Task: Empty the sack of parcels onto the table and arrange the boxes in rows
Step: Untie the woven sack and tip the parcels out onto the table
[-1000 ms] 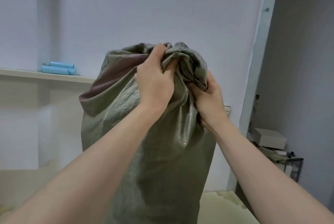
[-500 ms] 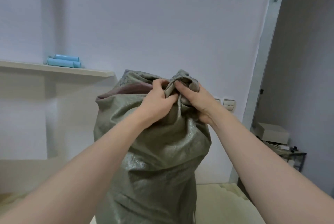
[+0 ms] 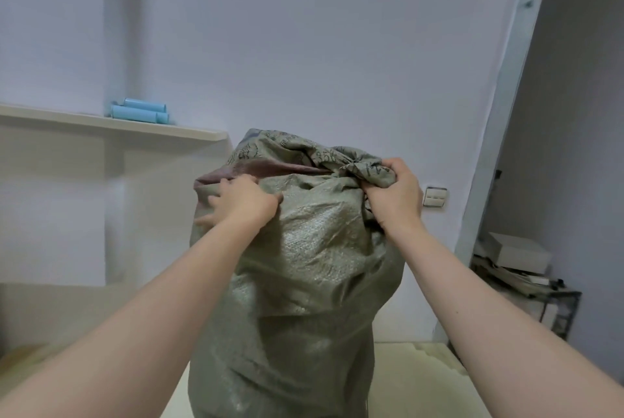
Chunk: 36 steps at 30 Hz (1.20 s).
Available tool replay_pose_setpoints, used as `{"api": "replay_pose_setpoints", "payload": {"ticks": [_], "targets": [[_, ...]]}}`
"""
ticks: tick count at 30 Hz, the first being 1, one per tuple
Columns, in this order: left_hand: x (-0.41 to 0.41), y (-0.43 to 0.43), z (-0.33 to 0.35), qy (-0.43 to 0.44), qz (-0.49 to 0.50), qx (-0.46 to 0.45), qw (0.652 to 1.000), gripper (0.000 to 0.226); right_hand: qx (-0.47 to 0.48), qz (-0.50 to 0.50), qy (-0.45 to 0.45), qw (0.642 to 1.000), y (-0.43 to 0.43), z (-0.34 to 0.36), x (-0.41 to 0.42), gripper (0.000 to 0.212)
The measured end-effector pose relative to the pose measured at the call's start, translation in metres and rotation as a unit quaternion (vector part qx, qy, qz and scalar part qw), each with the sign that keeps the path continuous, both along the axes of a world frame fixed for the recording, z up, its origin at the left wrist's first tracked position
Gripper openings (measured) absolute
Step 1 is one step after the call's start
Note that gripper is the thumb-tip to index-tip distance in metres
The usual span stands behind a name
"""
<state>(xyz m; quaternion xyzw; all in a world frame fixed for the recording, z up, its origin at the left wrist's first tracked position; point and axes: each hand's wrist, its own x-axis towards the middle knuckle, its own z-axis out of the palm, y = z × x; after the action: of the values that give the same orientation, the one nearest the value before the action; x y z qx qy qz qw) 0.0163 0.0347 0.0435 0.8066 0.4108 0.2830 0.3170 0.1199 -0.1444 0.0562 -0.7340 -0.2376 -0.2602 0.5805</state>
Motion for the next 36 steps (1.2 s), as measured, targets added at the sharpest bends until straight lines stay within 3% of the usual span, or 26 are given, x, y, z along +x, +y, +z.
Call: {"api": "replay_pose_setpoints", "payload": {"ticks": [2,6,9,12,14,16,18,20,22,24,26,28,29,31,33,35,36], "targets": [[0.000,0.000,-0.002,-0.063,-0.016,-0.011,0.998,0.036,0.005,-0.001,-0.010,1.000,-0.001,-0.003,-0.005,0.025],[0.005,-0.004,0.003,-0.248,-0.039,0.002,0.968,0.016,0.026,-0.005,-0.042,0.999,0.001,0.003,-0.004,0.027],[0.013,-0.006,0.029,-0.406,-0.078,0.001,0.911,0.017,0.043,0.003,-0.098,0.994,0.007,0.027,-0.004,0.030],[0.012,-0.016,0.067,-0.546,-0.183,-0.031,0.817,0.024,0.089,0.004,-0.148,0.985,0.009,0.057,-0.001,0.031],[0.013,-0.023,0.081,-0.608,-0.230,-0.002,0.760,0.022,0.137,-0.006,-0.191,0.972,0.007,0.067,0.004,0.030],[0.020,-0.023,0.079,-0.622,-0.248,0.047,0.741,0.020,0.169,-0.018,-0.236,0.957,0.004,0.067,0.010,0.032],[0.037,-0.016,0.062,-0.568,-0.237,0.093,0.783,0.020,0.104,-0.015,-0.229,0.968,0.003,0.059,0.020,0.031],[0.053,-0.007,0.036,-0.453,-0.204,0.116,0.860,0.022,-0.053,-0.022,-0.134,0.989,0.000,0.045,0.035,0.030],[0.061,0.001,0.013,-0.362,-0.165,0.075,0.914,0.016,-0.131,-0.020,-0.052,0.990,-0.006,0.027,0.047,0.034],[0.061,0.006,0.003,-0.341,-0.173,-0.003,0.924,0.020,-0.128,0.008,-0.013,0.992,-0.010,0.012,0.050,0.034],[0.056,0.007,0.006,-0.321,-0.220,-0.043,0.920,0.071,-0.117,0.028,0.015,0.993,-0.012,0.004,0.050,0.036],[0.050,0.002,0.013,-0.241,-0.242,0.014,0.940,0.116,-0.128,0.047,0.030,0.990,-0.012,0.002,0.049,0.042],[0.048,-0.002,0.014,-0.181,-0.245,0.049,0.951,0.125,-0.141,0.063,0.037,0.987,-0.014,0.003,0.047,0.045],[0.044,-0.008,0.013,-0.061,-0.249,0.088,0.963,0.126,-0.170,0.102,0.058,0.978,-0.016,0.002,0.045,0.052],[0.043,-0.009,0.005,0.009,-0.263,0.078,0.962,0.115,-0.262,0.060,0.059,0.962,-0.021,0.001,0.045,0.075],[0.044,-0.008,-0.001,-0.014,-0.234,0.055,0.971,0.099,-0.374,-0.010,0.074,0.924,-0.030,0.000,0.043,0.104],[0.045,-0.009,-0.003,-0.031,-0.198,0.045,0.979,0.092,-0.380,-0.002,0.109,0.919,-0.035,-0.001,0.043,0.105]]}}
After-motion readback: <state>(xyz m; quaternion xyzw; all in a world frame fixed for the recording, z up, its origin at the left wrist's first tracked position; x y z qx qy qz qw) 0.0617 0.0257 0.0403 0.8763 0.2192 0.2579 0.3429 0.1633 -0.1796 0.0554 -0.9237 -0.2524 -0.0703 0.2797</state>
